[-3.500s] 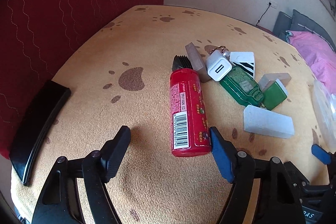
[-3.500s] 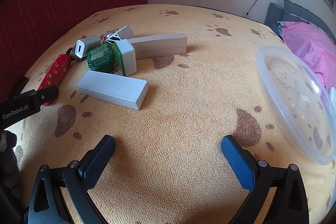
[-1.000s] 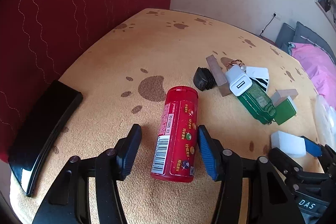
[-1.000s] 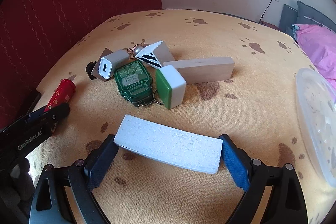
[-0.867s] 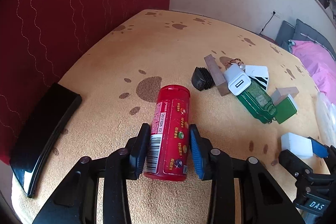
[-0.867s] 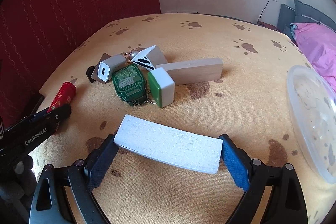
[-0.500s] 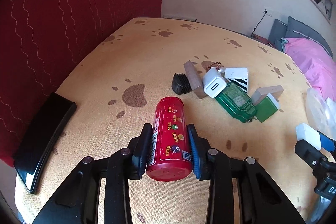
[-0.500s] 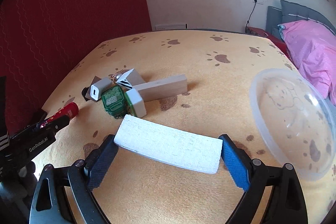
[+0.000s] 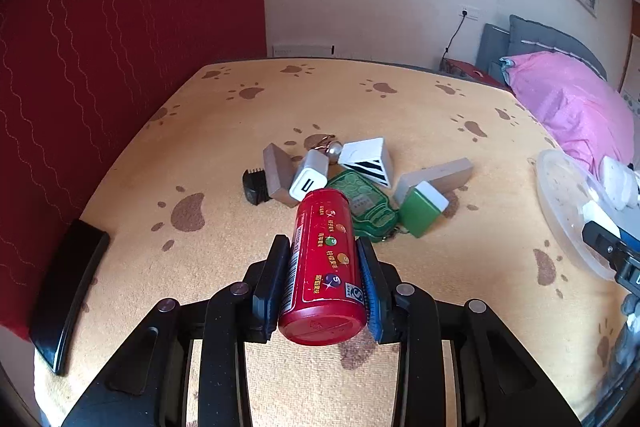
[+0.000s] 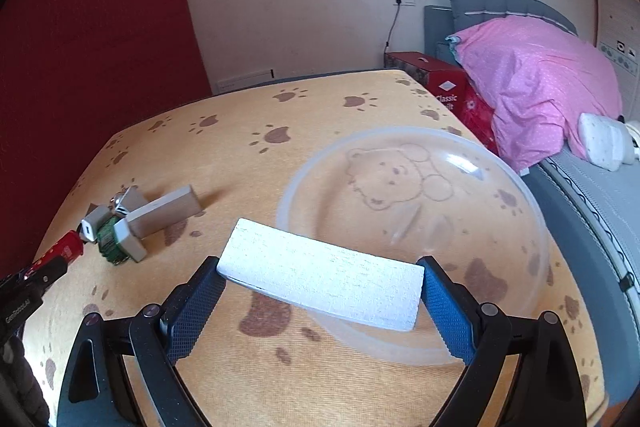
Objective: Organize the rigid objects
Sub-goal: 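Lower the white block into the clear bowl and open the right gripper, then lower the red bottle into the clear bowl and open the left gripper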
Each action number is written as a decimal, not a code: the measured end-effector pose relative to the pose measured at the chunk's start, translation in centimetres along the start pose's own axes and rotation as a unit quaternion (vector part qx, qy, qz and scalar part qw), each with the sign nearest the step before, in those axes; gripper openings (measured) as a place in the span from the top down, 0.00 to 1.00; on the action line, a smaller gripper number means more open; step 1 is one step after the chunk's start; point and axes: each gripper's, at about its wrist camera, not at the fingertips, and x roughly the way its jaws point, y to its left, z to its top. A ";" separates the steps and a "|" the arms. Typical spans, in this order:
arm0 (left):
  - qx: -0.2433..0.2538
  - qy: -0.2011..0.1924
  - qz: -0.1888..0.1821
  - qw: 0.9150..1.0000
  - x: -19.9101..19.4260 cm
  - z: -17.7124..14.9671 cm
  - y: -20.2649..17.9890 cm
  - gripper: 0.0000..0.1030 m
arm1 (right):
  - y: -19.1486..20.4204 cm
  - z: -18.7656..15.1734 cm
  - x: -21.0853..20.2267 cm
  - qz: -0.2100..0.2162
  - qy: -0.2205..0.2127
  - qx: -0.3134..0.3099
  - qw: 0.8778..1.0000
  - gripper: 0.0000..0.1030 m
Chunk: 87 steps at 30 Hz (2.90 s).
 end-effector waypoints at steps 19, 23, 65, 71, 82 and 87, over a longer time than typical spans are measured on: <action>0.072 0.001 -0.047 0.996 -0.4 1.1 -9.0 0.67 | -6.6 -1.4 -0.5 -0.029 -0.016 0.017 0.999 0.02; 0.093 0.002 -0.067 0.993 -0.4 1.4 -11.8 0.67 | -7.7 -1.6 -0.3 -0.033 -0.016 0.023 0.999 0.02; 0.139 0.025 -0.171 0.975 2.9 2.1 -22.5 0.37 | -11.3 -2.0 -1.0 -0.045 -0.036 0.078 0.995 0.02; 0.121 0.024 -0.152 0.981 2.9 2.0 -20.5 0.35 | -10.1 -2.1 -1.6 -0.016 -0.041 0.066 0.997 0.02; 0.080 0.008 -0.118 0.990 2.6 2.8 -15.2 0.32 | -7.1 -2.6 -2.4 0.022 -0.036 0.044 0.998 0.02; 0.050 0.005 -0.098 0.994 2.9 3.4 -12.0 0.32 | -5.6 -2.6 -2.9 0.036 -0.037 0.031 0.998 0.02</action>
